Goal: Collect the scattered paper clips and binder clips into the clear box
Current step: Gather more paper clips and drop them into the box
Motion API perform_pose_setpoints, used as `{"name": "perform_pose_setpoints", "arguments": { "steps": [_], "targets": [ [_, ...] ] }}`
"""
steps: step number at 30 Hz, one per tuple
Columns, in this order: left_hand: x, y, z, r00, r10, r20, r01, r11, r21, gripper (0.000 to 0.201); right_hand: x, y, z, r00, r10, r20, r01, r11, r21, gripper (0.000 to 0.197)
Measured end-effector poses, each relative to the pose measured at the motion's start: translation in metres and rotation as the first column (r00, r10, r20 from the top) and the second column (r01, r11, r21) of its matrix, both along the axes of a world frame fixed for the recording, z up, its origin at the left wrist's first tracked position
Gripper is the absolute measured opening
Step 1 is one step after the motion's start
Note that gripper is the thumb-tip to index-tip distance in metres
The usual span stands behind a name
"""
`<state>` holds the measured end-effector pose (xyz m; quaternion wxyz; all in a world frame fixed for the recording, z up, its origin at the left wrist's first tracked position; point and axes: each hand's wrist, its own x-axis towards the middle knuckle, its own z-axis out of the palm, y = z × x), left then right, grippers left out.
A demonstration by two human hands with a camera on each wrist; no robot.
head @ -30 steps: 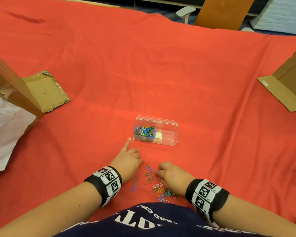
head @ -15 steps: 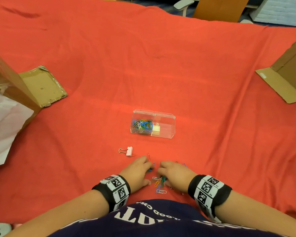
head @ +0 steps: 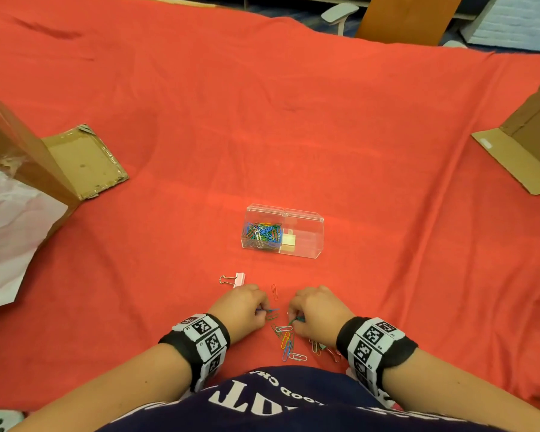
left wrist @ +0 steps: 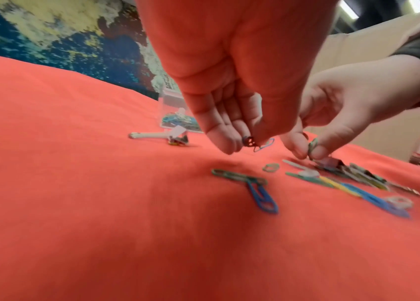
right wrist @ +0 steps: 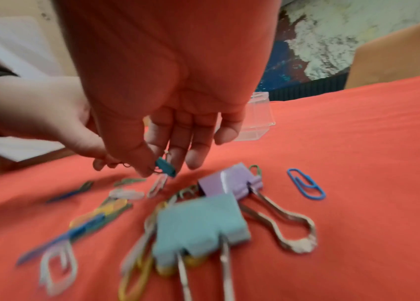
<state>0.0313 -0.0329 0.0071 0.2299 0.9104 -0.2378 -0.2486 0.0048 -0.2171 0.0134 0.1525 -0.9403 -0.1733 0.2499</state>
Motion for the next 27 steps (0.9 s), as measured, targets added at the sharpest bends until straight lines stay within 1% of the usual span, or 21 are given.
{"name": "perform_pose_setpoints", "arguments": {
  "steps": [3,5,7,10,12,14,17,19,21,23,25,27],
  "targets": [
    [0.011,0.005,0.012,0.996,0.084,0.038,-0.079,0.99,-0.113,0.016,0.009,0.002,0.009,0.989,-0.147,-0.005,0.146,0.983,0.115,0.009],
    [0.023,0.006,0.021,0.989,0.134,0.069,-0.121,0.979,-0.165,0.015,0.018,0.004,0.017,0.963,-0.265,-0.043,0.268,0.935,0.232,0.007],
    [0.037,0.006,0.029,0.977,0.188,0.096,-0.165,0.965,-0.205,0.013,0.031,0.008,0.024,0.929,-0.361,-0.087,0.369,0.875,0.312,0.008],
    [0.057,0.006,0.04,0.954,0.269,0.134,-0.226,0.936,-0.271,0.011,0.055,0.014,0.028,0.868,-0.493,-0.062,0.476,0.792,0.383,0.008],
    [0.067,0.003,0.045,0.936,0.313,0.158,-0.258,0.92,-0.295,0.011,0.071,0.017,0.031,0.805,-0.592,-0.05,0.551,0.712,0.435,0.01],
    [0.076,-0.001,0.048,0.923,0.343,0.172,-0.284,0.912,-0.296,0.012,0.085,0.021,0.033,0.741,-0.666,-0.08,0.62,0.635,0.461,0.011],
    [0.085,-0.007,0.048,0.918,0.359,0.166,-0.306,0.911,-0.277,0.015,0.1,0.026,0.032,0.702,-0.7,-0.133,0.673,0.59,0.447,0.01],
    [0.089,-0.008,0.046,0.92,0.365,0.14,-0.321,0.909,-0.265,0.016,0.103,0.028,0.029,0.697,-0.702,-0.145,0.682,0.588,0.435,0.008],
    [0.092,-0.009,0.044,0.923,0.363,0.13,-0.324,0.913,-0.247,0.019,0.102,0.027,0.027,0.719,-0.678,-0.154,0.67,0.616,0.415,0.015],
    [0.092,-0.008,0.044,0.926,0.355,0.128,-0.32,0.919,-0.231,0.021,0.097,0.025,0.027,0.757,-0.637,-0.147,0.63,0.651,0.424,0.023],
    [0.089,-0.006,0.043,0.929,0.345,0.137,-0.311,0.925,-0.221,0.022,0.089,0.023,0.031,0.8,-0.591,-0.1,0.568,0.694,0.443,0.022],
    [0.081,-0.002,0.04,0.936,0.321,0.145,-0.288,0.934,-0.21,0.021,0.077,0.018,0.032,0.855,-0.512,-0.084,0.497,0.761,0.417,0.017]
  ]
}}
